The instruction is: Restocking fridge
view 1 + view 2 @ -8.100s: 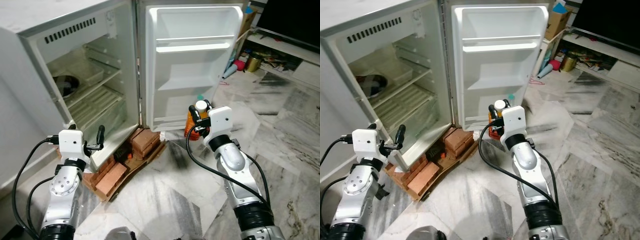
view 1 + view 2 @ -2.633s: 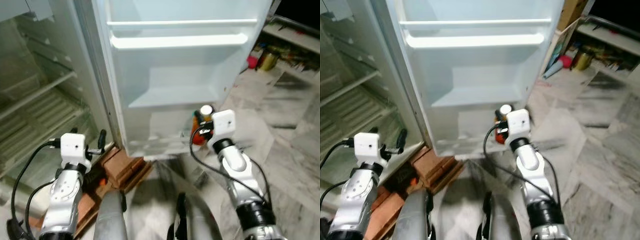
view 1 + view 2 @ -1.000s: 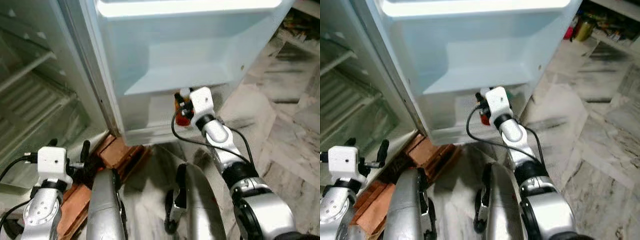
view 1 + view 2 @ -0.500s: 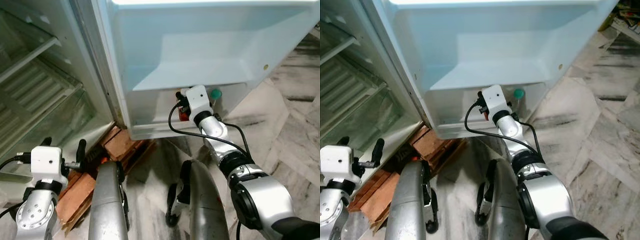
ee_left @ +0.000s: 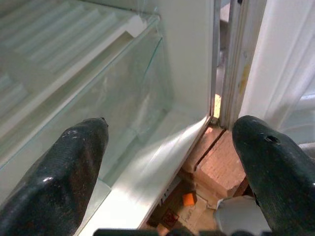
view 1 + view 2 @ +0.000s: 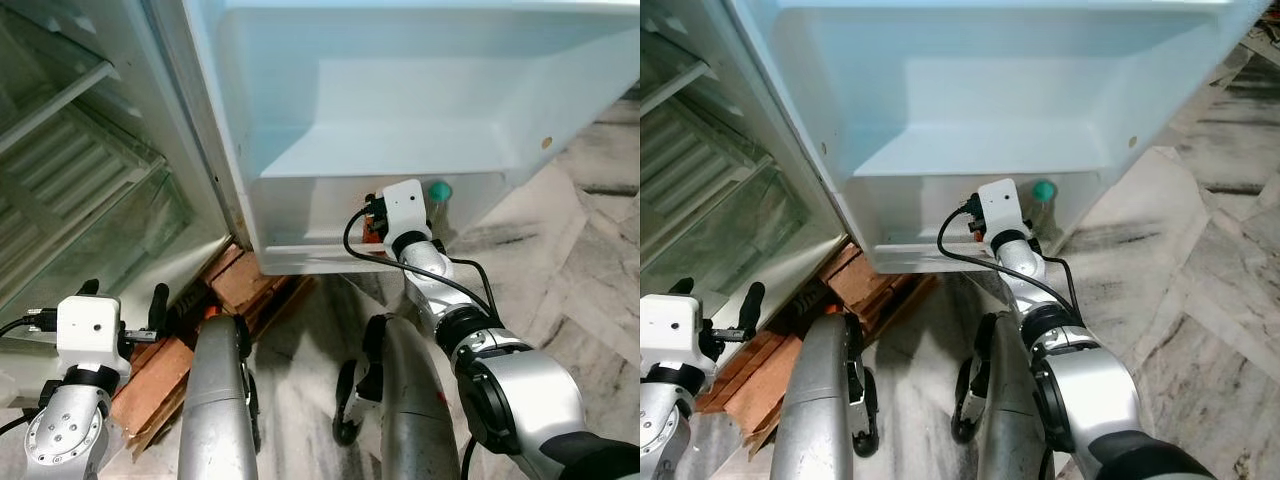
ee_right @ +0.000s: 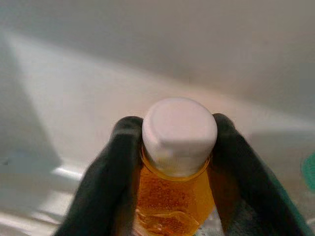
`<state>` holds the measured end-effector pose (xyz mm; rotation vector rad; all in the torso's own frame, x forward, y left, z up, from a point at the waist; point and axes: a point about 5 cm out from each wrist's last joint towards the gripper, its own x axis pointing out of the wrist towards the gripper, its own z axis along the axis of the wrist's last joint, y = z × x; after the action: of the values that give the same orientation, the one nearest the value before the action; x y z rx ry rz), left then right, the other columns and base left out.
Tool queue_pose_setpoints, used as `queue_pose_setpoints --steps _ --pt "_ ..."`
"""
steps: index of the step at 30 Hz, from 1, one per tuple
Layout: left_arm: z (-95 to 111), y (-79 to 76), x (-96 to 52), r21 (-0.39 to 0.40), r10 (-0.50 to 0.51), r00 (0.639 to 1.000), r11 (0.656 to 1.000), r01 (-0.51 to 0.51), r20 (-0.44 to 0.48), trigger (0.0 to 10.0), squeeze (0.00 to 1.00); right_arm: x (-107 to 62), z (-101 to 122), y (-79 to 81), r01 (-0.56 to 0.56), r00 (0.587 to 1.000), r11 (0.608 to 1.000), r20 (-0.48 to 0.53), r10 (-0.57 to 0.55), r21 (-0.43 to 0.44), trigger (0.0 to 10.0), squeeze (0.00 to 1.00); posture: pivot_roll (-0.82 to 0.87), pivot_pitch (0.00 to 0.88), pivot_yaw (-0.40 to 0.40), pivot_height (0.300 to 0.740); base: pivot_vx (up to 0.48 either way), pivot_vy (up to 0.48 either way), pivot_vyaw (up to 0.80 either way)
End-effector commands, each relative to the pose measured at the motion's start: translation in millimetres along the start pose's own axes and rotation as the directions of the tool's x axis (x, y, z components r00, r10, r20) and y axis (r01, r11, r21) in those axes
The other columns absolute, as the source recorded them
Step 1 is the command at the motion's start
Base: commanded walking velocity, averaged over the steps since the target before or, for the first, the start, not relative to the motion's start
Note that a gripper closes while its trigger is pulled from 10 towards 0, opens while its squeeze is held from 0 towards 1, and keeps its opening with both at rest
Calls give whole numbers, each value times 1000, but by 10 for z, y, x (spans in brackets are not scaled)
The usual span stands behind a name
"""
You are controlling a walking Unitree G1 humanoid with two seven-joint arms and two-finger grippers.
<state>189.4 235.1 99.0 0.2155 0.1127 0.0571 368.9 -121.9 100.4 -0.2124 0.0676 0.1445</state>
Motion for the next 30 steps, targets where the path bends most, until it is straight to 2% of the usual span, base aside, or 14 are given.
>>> queue_pose_setpoints --steps 1,11,13,19,30 --pt "-33 1 -35 8 -14 1000 1000 14 -26 10000 0 -34 -102 -139 59 997 998 -51 -58 27 10000 1000 325 311 -53 563 0 0 0" --pt "-62 -24 22 5 -24 999 1000 24 -38 10000 0 28 37 -179 50 999 998 -11 -49 36 10000 1000 306 294 -60 563 0 0 0" --pt "-91 -23 49 8 -31 998 999 32 -49 10000 0 74 168 -177 20 999 999 37 -21 49 10000 1000 294 278 -62 563 0 0 0" --pt "-96 -43 141 3 -31 999 999 32 -37 10000 0 122 360 -112 -71 990 994 128 60 86 10000 1000 274 243 -74 563 0 0 0" --pt "-107 -104 293 -13 -27 1000 1000 27 -11 10000 0 114 489 -21 -221 955 974 215 205 50 10000 1000 234 180 -89 563 0 0 0"
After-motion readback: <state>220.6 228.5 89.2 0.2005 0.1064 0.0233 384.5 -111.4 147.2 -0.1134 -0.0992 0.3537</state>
